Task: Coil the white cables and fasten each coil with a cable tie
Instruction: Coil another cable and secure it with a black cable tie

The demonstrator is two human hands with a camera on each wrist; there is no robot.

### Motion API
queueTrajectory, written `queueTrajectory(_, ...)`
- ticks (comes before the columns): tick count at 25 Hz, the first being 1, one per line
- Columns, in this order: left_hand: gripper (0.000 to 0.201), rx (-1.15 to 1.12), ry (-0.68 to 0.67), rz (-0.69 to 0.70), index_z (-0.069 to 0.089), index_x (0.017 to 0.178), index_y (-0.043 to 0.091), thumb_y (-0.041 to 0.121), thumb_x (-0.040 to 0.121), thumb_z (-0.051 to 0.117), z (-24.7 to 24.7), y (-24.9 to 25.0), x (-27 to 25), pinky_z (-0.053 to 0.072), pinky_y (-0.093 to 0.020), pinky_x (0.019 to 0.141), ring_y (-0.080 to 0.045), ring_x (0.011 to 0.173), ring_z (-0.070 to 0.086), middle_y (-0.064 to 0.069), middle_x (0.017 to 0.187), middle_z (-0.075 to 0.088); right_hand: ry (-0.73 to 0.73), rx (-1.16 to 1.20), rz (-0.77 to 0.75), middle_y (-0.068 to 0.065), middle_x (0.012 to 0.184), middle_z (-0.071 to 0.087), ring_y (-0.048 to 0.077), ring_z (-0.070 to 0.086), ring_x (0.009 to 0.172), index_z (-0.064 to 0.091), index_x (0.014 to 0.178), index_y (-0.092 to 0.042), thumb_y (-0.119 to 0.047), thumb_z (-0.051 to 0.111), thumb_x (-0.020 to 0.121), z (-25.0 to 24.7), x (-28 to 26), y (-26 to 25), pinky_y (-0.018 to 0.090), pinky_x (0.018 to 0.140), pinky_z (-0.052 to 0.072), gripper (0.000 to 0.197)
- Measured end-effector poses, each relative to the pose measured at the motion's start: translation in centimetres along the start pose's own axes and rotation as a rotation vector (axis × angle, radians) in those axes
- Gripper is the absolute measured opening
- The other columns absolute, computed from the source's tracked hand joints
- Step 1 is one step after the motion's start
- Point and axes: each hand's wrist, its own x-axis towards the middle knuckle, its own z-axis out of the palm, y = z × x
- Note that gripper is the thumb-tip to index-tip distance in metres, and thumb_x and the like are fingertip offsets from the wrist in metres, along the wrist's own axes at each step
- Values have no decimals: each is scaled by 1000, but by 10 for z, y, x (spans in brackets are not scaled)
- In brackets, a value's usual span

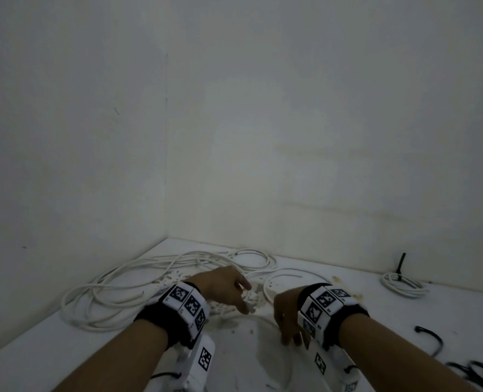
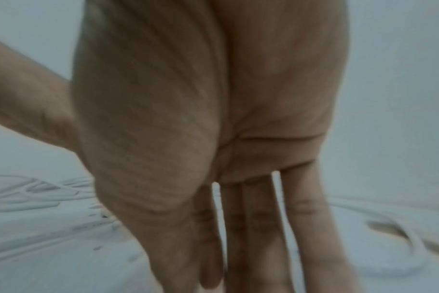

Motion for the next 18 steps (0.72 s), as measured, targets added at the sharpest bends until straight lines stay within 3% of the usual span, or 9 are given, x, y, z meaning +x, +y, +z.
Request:
queueTrajectory(1,67,22,8,-9,52,140,24,42,79,77,-1,8,4,47,-28,96,-17,115,58,2,133,59,-6,75,-51,24,119,68,29,74,84,61,81,-11,-6,66,93,-5,-1,6,19,44,52,14)
queueTrajectory(3,61,21,28,-11,55,136,21,49,84,69,-6,25,12,47,-28,95,-17,114,60,0,129,61,159,136,-121,27,113,68,21,73,67,52,84,-12,-1,60,95,-22,-6,18,18,38,47,17)
queueTrajectory(5,36,-190,78,60,67,115,13,41,93,60,-12,45,19,50,-26,78,-20,93,67,-4,99,69,437,108,-172,20,103,66,29,67,74,51,97,-14,1,51,94,-46,-16,30,29,56,53,16)
queueTrajectory(7,28,-562,223,103,69,97,9,32,98,54,-22,69,17,44,-24,55,-17,57,55,-2,66,57,731,101,-220,11,95,62,31,60,84,52,99,-22,-2,48,95,-66,-30,41,37,71,51,20)
queueTrajectory(10,33,-1024,342,181,56,84,13,38,101,43,-44,106,9,23,-20,41,-11,41,25,5,50,28,1070,298,-281,1,74,56,26,52,71,56,108,-22,-21,53,100,-81,-44,58,33,68,43,9)
queueTrajectory(12,34,-1266,383,283,50,84,14,37,104,36,-60,128,4,17,-19,39,-10,39,19,7,48,22,1196,440,-144,3,76,57,25,52,70,51,117,-21,-36,58,97,-76,-46,69,33,67,44,27)
queueTrajectory(14,36,-1465,401,370,51,86,15,38,106,32,-77,149,-3,17,-18,38,-9,38,19,8,48,23,1117,781,31,11,86,62,26,56,71,51,111,-13,-43,62,94,-55,-39,82,33,67,45,36)
queueTrajectory(16,40,-1571,350,438,55,88,16,41,107,28,-94,167,-7,17,-16,37,-8,37,19,8,50,27,860,1280,26,14,85,69,27,61,67,61,95,-7,-41,59,96,-28,-35,91,38,69,49,34)
queueTrajectory(18,42,-1579,304,466,57,93,15,41,107,27,-106,177,-9,15,-16,36,-7,36,20,8,51,31,630,1594,-52,11,85,75,27,68,79,61,69,-12,-51,56,95,-4,-36,96,41,79,51,48)
